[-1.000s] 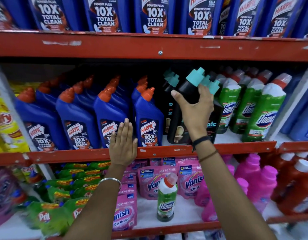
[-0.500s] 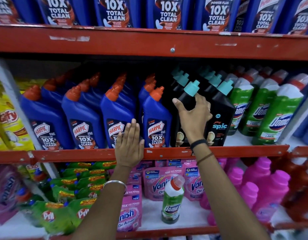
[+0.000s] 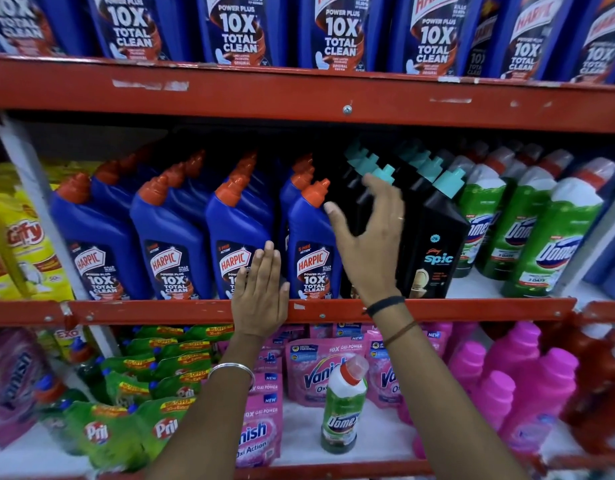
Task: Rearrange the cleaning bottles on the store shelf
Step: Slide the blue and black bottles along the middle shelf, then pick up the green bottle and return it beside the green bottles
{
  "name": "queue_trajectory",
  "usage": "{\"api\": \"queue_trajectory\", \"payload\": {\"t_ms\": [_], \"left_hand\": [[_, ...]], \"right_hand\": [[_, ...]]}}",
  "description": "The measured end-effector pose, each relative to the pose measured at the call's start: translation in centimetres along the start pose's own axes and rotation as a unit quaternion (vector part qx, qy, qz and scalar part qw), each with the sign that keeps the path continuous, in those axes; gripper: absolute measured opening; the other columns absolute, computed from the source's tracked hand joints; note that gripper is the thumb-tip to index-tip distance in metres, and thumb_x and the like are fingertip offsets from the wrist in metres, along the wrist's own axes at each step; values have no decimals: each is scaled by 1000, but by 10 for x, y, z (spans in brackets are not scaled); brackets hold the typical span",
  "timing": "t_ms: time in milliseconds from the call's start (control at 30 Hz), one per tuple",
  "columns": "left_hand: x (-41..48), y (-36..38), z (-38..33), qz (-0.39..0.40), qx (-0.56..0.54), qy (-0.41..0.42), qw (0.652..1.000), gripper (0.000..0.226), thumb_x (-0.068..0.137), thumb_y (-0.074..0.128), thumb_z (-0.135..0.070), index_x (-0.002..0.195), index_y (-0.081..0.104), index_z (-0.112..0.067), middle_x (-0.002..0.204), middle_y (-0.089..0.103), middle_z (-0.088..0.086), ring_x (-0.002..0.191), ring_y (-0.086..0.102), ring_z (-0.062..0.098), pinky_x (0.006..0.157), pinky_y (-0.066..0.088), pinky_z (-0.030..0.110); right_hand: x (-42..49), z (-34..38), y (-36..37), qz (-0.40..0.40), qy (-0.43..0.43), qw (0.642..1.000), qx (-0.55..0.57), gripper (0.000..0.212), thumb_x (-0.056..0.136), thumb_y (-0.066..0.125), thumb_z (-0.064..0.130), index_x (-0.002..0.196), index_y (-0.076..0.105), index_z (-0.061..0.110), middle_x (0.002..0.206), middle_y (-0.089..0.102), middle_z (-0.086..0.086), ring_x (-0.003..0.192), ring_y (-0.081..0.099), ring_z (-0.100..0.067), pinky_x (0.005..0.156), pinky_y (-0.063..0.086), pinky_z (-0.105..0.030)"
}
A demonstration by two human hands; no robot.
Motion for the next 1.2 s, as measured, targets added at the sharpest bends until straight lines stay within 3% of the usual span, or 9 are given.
{"api": "queue_trajectory", "payload": {"t_ms": [100, 200, 267, 400, 700, 767, 867, 1033, 1200], "left_hand": [[0, 0, 0, 0, 1, 3, 1000, 59, 102, 18, -32, 154, 3, -8, 162, -2, 4, 149, 2, 16, 120, -6, 35], [-1, 1, 0, 1, 4, 2, 1000, 60, 102, 17, -33, 154, 3, -8, 162, -1, 5, 149, 2, 16, 121, -5, 36], [-1, 1, 0, 1, 2, 2, 1000, 59, 102, 17, -33, 154, 3, -8, 162, -1, 4, 149, 2, 16, 121, -5, 36], [0, 0, 0, -3, -4, 6, 1000, 59, 103, 16, -33, 154, 3, -8, 162, -1, 4, 149, 2, 16, 121, -5, 36], [-3, 3, 1, 4, -6, 0, 1000, 60, 103, 14, -36, 154, 4, -7, 162, -1, 5, 149, 3, 16, 121, -5, 36], [-2, 3, 1, 4, -2, 2, 1000, 59, 103, 14, -36, 154, 4, -7, 162, -1, 5, 149, 2, 16, 121, -5, 36], [-2, 3, 0, 5, -2, 4, 1000, 60, 103, 14, -36, 154, 3, -7, 162, -2, 4, 149, 1, 16, 121, -5, 35], [-5, 1, -2, 6, -4, 11, 1000, 60, 102, 17, -35, 154, 2, -8, 162, -3, 4, 149, 0, 16, 120, -7, 35], [-5, 2, -3, 15, 11, 6, 1000, 63, 100, 20, -33, 153, -6, -9, 161, -13, 1, 148, -8, 14, 119, -11, 34]], "right_hand": [[-9, 2, 45, 172, 32, 984, 17, 72, 81, 69, 44, 135, 40, 7, 134, 49, -12, 127, 43, -24, 108, 38, -40], [-13, -12, 71, 242, 78, 967, -16, 71, 76, 69, 55, 124, 47, 8, 123, 58, -13, 116, 52, -29, 98, 46, -46], [-13, -16, 76, 235, 94, 967, -13, 57, 77, 70, 51, 108, 52, 7, 108, 61, -13, 103, 56, -31, 88, 50, -48], [-12, -14, 81, 209, 99, 973, 29, 40, 80, 73, 37, 98, 53, 7, 102, 60, -12, 100, 54, -29, 88, 49, -45], [-15, -12, 87, 196, 99, 975, 47, 43, 78, 75, 36, 101, 55, 6, 103, 62, -13, 102, 54, -29, 89, 47, -43], [-15, -12, 87, 210, 96, 972, 41, 46, 77, 75, 38, 105, 55, 7, 107, 62, -12, 105, 54, -29, 91, 48, -43], [-22, -10, 74, 211, 83, 973, 33, 64, 79, 72, 42, 128, 47, 9, 130, 54, -11, 124, 45, -26, 103, 41, -36], [-74, -22, 17, 107, 52, 991, 61, 61, 86, 68, 32, 137, 42, 11, 141, 48, -6, 133, 39, -14, 113, 33, -33], [-168, -87, -12, 107, 165, 980, 16, 72, 83, 59, 49, 142, 34, 16, 148, 39, -2, 137, 31, -10, 115, 29, -40]]}}
Point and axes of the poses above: each hand's wrist, its own x-axis towards the middle knuckle, its own y-axis out of the palm, z = x × y, the point moved 8 cm from there along x, towards the middle knuckle
